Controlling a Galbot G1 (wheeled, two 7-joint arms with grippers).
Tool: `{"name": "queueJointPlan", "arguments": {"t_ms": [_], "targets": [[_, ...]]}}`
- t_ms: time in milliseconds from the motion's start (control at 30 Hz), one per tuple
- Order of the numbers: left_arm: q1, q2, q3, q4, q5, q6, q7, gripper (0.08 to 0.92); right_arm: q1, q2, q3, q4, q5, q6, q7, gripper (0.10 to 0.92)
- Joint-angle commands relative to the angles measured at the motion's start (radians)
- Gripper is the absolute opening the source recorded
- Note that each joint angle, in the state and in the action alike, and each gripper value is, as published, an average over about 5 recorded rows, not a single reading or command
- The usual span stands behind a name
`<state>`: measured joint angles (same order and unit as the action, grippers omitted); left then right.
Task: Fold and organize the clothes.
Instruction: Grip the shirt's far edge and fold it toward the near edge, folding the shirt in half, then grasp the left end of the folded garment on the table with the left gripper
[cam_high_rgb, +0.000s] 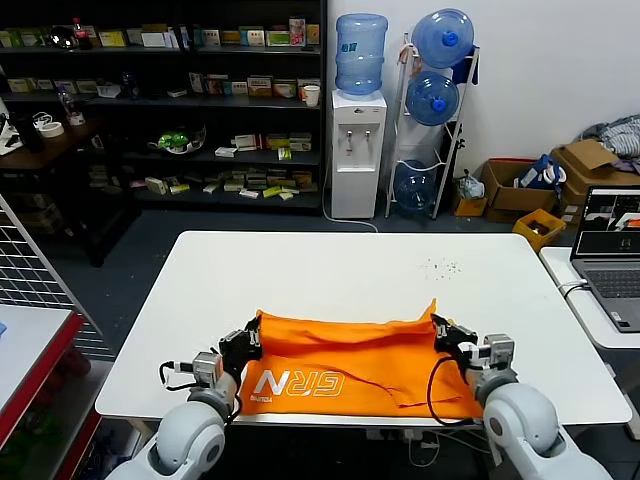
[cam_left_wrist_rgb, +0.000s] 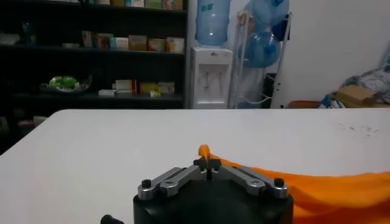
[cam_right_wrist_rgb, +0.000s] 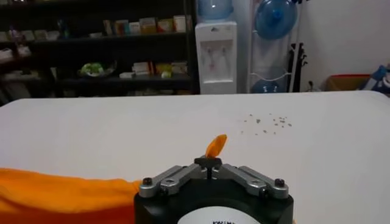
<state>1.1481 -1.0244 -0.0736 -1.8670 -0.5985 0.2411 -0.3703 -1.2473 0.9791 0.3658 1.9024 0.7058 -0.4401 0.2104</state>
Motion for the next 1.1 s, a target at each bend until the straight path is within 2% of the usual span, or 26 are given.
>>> {"name": "queueJointPlan", "arguments": {"t_ms": [33, 400, 533, 733, 900, 1100], "targets": [[0.131, 0.009, -0.026, -0.073, 0.029, -0.014, 0.003, 0.117, -0.188, -0.016, 0.066, 0.125, -0.021, -0.002, 0.012, 0.169], [0.226, -0.027, -0.046, -0.083, 0.065, -0.037, 0.015, 0.420, -0.239, -0.003, 0.123, 0.148, -0.032, 0.030, 0.012, 0.488], [0.232, -0.065, -0.055, -0.038, 0.079, -0.057, 0.038, 0.533, -0.245, 0.012, 0.127, 0.143, -0.037, 0.036, 0.009, 0.600], [0.178, -0.130, -0.068, 0.086, 0.091, -0.102, 0.068, 0.706, -0.244, 0.037, 0.115, 0.127, -0.052, 0.042, 0.006, 0.769], [0.139, -0.162, -0.066, 0.168, 0.088, -0.110, 0.070, 0.812, -0.241, 0.039, 0.116, 0.122, -0.053, 0.042, 0.006, 0.820], [0.113, -0.174, -0.058, 0.217, 0.090, -0.114, 0.070, 0.822, -0.237, 0.039, 0.119, 0.118, -0.051, 0.043, 0.006, 0.823]]}}
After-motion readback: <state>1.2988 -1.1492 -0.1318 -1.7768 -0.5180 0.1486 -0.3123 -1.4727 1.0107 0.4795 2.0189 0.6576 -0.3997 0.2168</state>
